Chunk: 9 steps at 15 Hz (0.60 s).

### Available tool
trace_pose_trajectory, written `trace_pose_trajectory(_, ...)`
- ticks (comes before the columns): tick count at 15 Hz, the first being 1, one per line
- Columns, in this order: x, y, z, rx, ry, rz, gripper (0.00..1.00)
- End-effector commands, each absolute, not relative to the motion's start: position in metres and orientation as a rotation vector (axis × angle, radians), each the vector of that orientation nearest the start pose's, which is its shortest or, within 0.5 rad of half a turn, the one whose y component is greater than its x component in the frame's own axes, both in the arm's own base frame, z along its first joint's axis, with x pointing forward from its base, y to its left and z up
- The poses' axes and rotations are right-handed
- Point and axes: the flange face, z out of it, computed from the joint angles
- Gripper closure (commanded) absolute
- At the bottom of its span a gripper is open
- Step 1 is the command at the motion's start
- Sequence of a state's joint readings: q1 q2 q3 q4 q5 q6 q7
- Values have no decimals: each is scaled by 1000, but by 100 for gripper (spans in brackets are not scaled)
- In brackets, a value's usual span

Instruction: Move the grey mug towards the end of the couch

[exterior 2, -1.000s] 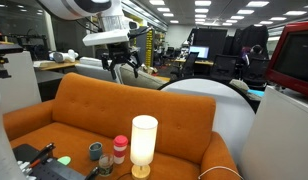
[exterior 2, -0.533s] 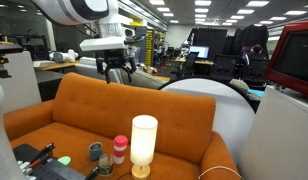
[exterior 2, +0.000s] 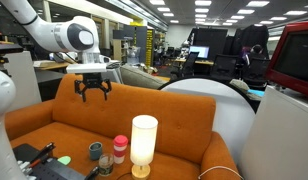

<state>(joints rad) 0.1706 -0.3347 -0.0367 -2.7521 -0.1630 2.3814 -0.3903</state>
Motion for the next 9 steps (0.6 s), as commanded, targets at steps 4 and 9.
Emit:
trace_pose_trajectory(4, 377, 70, 306, -3045, -1103, 92, 0)
trace_pose_trajectory(9, 378, 69, 307, -3046, -1098, 87, 0)
